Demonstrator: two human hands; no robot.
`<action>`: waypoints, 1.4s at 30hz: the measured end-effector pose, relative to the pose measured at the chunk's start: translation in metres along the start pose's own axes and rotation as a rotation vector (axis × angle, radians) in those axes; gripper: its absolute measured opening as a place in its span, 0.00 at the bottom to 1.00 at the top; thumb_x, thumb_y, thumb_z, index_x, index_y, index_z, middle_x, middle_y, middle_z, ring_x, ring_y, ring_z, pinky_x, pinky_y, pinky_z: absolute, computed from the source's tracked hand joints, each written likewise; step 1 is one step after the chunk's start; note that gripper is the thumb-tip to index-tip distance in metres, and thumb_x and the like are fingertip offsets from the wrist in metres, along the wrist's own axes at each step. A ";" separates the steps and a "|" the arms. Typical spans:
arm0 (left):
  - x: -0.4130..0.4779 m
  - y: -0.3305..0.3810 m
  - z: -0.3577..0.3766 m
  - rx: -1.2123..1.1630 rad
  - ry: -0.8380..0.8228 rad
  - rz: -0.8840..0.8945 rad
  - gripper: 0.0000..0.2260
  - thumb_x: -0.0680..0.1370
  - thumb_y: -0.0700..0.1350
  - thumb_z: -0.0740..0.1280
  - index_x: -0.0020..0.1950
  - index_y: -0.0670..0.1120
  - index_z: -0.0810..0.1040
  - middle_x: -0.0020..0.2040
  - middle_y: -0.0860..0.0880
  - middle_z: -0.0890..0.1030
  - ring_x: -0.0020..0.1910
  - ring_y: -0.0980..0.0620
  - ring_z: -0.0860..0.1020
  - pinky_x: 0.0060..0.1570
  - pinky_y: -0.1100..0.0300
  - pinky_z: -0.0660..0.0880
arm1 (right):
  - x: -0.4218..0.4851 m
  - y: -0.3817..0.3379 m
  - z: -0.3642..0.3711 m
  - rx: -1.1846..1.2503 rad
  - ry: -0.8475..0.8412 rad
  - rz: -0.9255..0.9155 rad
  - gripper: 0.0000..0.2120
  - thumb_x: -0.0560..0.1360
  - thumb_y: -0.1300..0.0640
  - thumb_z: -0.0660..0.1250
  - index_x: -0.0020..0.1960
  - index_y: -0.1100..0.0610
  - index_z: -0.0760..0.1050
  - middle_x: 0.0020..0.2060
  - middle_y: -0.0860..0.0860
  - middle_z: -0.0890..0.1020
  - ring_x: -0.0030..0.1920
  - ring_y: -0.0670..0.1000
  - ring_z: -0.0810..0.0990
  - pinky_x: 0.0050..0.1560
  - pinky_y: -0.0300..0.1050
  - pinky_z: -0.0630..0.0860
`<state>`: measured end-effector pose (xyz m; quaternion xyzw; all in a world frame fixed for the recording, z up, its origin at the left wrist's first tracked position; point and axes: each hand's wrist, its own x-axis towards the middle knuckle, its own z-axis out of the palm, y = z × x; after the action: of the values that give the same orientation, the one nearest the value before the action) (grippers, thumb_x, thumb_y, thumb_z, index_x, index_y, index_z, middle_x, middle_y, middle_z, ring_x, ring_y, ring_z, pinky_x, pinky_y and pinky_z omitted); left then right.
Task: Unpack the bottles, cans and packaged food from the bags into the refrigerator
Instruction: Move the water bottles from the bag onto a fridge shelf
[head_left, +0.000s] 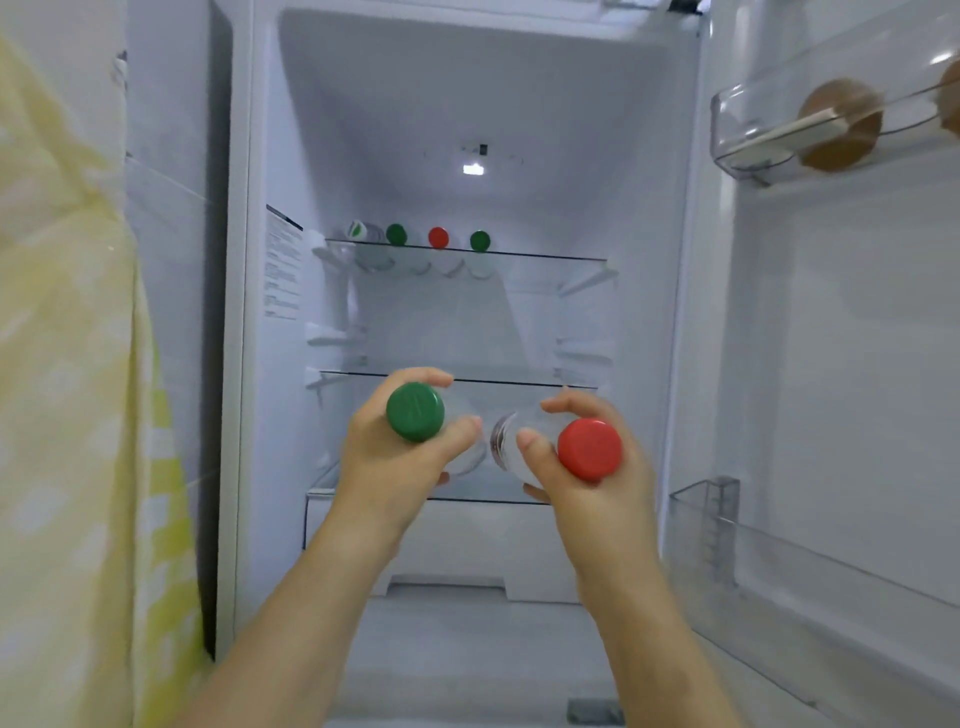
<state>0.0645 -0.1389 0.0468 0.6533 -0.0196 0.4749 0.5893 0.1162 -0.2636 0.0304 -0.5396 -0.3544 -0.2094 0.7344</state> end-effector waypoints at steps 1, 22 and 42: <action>0.008 0.000 0.001 -0.016 0.014 0.018 0.12 0.60 0.46 0.72 0.41 0.57 0.79 0.39 0.55 0.76 0.44 0.48 0.78 0.39 0.44 0.81 | 0.008 0.002 0.002 0.019 0.003 -0.028 0.12 0.62 0.52 0.73 0.44 0.44 0.77 0.47 0.38 0.78 0.52 0.47 0.79 0.53 0.60 0.77; 0.183 -0.012 -0.014 -0.470 0.050 0.419 0.15 0.57 0.50 0.72 0.42 0.60 0.79 0.47 0.56 0.76 0.49 0.48 0.78 0.38 0.44 0.81 | 0.151 0.025 0.088 0.184 0.203 -0.532 0.11 0.62 0.50 0.71 0.42 0.37 0.77 0.52 0.35 0.78 0.63 0.50 0.74 0.59 0.66 0.72; 0.287 -0.006 0.080 -0.148 -0.125 0.362 0.14 0.62 0.47 0.70 0.46 0.54 0.77 0.38 0.60 0.74 0.43 0.54 0.74 0.46 0.43 0.80 | 0.270 0.035 0.060 0.122 0.256 -0.358 0.13 0.71 0.66 0.69 0.41 0.48 0.74 0.42 0.47 0.73 0.41 0.46 0.76 0.41 0.55 0.82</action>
<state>0.2726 -0.0469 0.2385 0.6221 -0.2079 0.5289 0.5386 0.3011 -0.1758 0.2196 -0.3916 -0.3605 -0.3812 0.7559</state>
